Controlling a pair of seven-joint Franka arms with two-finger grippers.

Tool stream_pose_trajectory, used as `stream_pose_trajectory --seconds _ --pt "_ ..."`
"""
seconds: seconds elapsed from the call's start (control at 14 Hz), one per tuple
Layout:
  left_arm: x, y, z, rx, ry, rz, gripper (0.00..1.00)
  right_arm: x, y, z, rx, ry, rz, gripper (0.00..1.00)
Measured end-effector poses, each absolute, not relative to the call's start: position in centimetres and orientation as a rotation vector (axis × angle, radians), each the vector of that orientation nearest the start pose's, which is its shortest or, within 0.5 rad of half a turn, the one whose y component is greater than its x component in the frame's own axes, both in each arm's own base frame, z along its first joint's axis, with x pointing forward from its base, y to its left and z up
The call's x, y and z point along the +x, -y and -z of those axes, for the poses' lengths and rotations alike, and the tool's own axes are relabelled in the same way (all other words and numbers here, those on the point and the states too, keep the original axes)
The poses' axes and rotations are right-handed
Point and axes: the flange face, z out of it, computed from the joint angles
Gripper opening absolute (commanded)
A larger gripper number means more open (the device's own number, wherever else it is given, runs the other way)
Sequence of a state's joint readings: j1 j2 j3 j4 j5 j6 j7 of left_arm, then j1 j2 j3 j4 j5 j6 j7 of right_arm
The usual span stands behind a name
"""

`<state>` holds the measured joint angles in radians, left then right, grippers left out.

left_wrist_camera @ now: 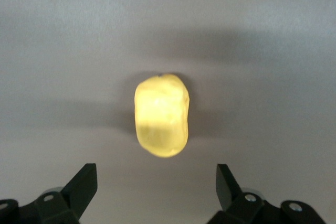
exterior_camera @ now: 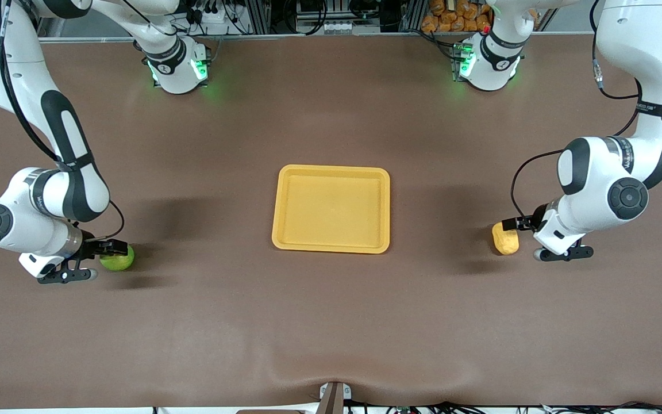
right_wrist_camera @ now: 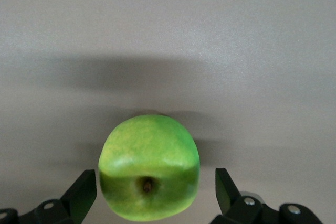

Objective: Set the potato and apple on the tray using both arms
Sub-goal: 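Lower and close the right gripper on the apple while the left grips the potato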

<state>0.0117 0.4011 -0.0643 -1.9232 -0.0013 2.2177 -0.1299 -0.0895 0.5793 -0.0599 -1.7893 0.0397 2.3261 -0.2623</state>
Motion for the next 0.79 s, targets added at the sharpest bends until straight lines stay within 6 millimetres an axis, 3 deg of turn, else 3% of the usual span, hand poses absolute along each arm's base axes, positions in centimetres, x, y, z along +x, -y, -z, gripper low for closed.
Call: stream_pose_trajectory --seconds 0.79 --pt "62.2 2.9 -23.1 -3.165 0.143 -0.058 0.97 65.2 9.1 -21.0 -3.144 0.155 0.012 1.0"
